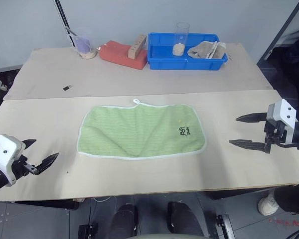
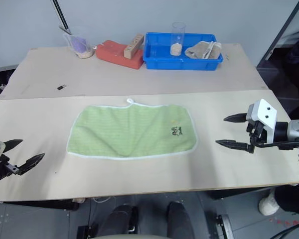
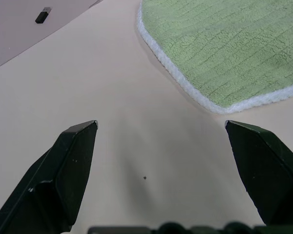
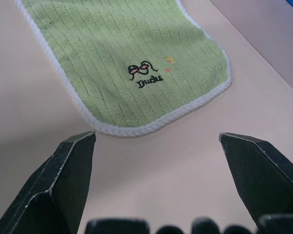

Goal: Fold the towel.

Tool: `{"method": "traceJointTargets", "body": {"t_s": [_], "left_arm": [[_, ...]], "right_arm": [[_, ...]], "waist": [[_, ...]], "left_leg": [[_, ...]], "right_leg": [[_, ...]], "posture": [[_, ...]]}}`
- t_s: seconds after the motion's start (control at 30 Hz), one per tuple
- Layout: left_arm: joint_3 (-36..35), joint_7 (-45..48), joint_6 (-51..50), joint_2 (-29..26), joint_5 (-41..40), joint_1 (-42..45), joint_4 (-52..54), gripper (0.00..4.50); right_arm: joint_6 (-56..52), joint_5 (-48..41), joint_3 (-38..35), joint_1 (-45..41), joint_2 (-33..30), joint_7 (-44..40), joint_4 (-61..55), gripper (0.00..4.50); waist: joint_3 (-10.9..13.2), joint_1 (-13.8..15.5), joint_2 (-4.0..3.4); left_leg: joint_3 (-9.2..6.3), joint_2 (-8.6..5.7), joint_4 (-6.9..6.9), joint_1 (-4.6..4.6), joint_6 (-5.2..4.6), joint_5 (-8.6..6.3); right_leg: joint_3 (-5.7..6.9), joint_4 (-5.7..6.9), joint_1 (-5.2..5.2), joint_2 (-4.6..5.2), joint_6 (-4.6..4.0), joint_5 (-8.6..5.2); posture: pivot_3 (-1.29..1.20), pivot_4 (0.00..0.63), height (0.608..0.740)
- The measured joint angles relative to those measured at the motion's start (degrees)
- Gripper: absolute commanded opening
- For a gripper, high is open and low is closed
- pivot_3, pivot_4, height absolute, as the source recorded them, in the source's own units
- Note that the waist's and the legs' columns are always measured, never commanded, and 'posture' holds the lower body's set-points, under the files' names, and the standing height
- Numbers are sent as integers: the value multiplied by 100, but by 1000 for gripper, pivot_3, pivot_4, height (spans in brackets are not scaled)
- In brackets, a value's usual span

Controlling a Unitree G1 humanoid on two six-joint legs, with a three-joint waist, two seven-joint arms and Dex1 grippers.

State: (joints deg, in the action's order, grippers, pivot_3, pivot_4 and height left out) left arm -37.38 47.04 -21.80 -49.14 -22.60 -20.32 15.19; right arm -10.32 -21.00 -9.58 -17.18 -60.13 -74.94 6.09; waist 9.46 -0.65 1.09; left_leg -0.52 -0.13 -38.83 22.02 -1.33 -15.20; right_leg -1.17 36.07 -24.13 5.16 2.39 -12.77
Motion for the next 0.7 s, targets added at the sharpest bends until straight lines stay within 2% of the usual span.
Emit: {"method": "traceJointTargets", "body": {"t_s": [0.27,0.43,0.6,0.7], "left_arm": [[-246,287,43,25,-6,-148,122,4500],[-231,932,409,-188,6,-182,-112,4500],[619,1405,1352,-573,566,242,-746,4500],[1244,1445,1588,-567,691,1023,-1259,4500]], "right_arm": [[6,7,28,-4,97,-5,-1,4477],[-46,-44,114,-19,277,20,-290,4477],[-732,-445,380,-201,474,54,-1172,4477],[-1166,-736,477,-267,562,160,-1840,4477]], "waist": [[0,6,0],[0,-2,0],[0,17,-5],[0,59,0]], "left_leg": [[1,0,0,0,0,0],[3,0,0,-1,0,0],[4,-2,0,1,0,0],[-9,-1,-4,9,0,0]], "right_leg": [[0,0,0,0,0,0],[1,1,-1,-2,-1,0],[1,2,-3,-1,-1,0],[12,1,-4,-2,-1,0]], "posture": [[0,150,740],[0,150,740],[0,150,740],[0,150,740]]}}
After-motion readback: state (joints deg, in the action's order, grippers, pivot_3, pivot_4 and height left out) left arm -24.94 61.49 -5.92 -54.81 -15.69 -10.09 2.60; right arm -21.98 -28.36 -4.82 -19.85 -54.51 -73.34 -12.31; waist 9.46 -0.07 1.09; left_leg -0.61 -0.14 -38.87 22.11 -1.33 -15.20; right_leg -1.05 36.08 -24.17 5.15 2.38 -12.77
